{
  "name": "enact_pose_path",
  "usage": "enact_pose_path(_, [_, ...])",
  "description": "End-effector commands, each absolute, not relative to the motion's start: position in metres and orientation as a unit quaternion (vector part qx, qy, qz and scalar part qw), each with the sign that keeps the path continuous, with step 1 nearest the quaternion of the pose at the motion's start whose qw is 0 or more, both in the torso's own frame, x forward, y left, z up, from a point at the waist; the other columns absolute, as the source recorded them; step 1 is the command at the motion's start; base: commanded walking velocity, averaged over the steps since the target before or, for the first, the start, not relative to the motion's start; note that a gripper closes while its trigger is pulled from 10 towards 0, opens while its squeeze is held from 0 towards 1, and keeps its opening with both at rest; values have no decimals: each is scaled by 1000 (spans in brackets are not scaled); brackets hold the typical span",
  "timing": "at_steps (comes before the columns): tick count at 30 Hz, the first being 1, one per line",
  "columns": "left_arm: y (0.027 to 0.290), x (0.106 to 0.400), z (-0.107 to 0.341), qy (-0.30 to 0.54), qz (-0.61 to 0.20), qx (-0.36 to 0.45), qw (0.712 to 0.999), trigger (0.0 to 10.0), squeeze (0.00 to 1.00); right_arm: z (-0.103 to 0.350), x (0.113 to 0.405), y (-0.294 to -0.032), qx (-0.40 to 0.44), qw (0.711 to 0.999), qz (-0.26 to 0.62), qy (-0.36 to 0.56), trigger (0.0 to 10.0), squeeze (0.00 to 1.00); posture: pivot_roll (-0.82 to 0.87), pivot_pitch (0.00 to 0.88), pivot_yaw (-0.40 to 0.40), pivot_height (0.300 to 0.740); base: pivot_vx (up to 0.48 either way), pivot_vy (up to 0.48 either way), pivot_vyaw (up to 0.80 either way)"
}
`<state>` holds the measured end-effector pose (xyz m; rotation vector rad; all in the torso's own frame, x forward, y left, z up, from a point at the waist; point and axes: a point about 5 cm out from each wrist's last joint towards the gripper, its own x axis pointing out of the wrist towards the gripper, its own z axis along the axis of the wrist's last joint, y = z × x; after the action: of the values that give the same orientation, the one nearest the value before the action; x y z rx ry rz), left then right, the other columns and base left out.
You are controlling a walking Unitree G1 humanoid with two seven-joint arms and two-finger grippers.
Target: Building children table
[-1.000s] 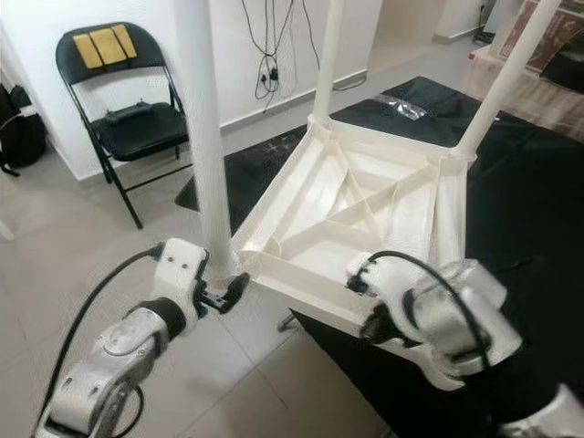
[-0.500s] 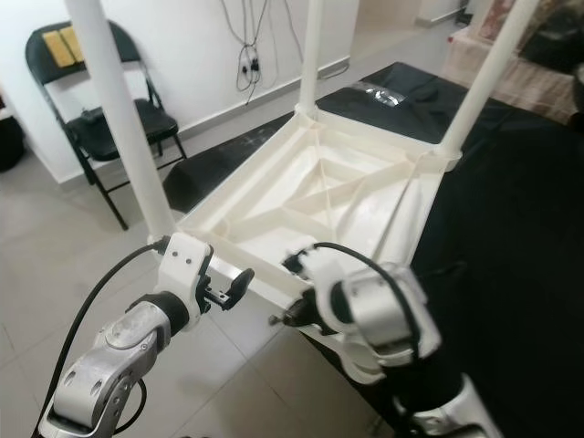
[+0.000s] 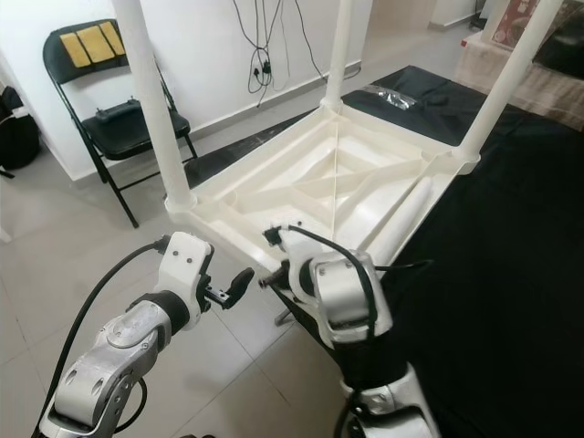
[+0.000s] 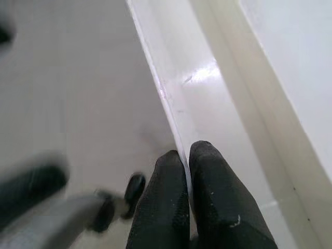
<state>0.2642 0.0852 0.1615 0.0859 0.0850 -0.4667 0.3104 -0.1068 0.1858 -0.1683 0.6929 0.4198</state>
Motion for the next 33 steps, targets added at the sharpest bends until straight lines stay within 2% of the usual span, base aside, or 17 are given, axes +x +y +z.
enact_pose_path(1, [85,263,158,46,-232,47,970,10000,0,206,320,-131,-85,950,97,284,10000,0,-76,111,-23,740,0,0,0])
enact_pose_path(5, [85,264,159,45,-232,47,971,10000,0,210,324,-130,-63,961,65,262,10000,0,-76,111,-24,740,0,0,0])
enact_pose_path(11, [84,264,159,44,-233,47,970,10000,0,216,332,-128,-72,975,36,209,10000,0,-71,106,-25,740,0,0,0])
enact_pose_path(15, [84,264,159,42,-231,49,971,10000,0,225,339,-121,-122,984,44,125,10000,0,-67,104,-27,740,0,0,0])
enact_pose_path(18, [85,265,160,41,-229,51,971,10000,0,235,337,-115,-107,990,66,55,10000,0,-68,110,-25,740,0,0,0])
enact_pose_path(19, [86,265,160,40,-228,52,971,10000,0,238,334,-113,-85,992,84,43,10000,482,-71,111,-20,740,0,0,0])
enact_pose_path(21, [86,265,160,40,-228,52,971,10000,0,238,334,-113,-85,992,84,43,10000,482,-71,111,-20,740,0,0,0])
enact_pose_path(22, [86,266,160,37,-227,54,972,10000,0,244,330,-108,-55,991,122,20,10000,1000,-75,103,-16,740,0,0,0])
enact_pose_path(27, [85,268,166,0,-226,63,972,10000,0,259,317,-98,8,981,187,-48,10000,1000,-89,96,-15,740,0,0,0])
enact_pose_path(33, [88,271,168,-20,-201,54,978,10000,0,253,308,-107,24,977,194,-81,10000,1000,-109,95,0,740,0,0,0])
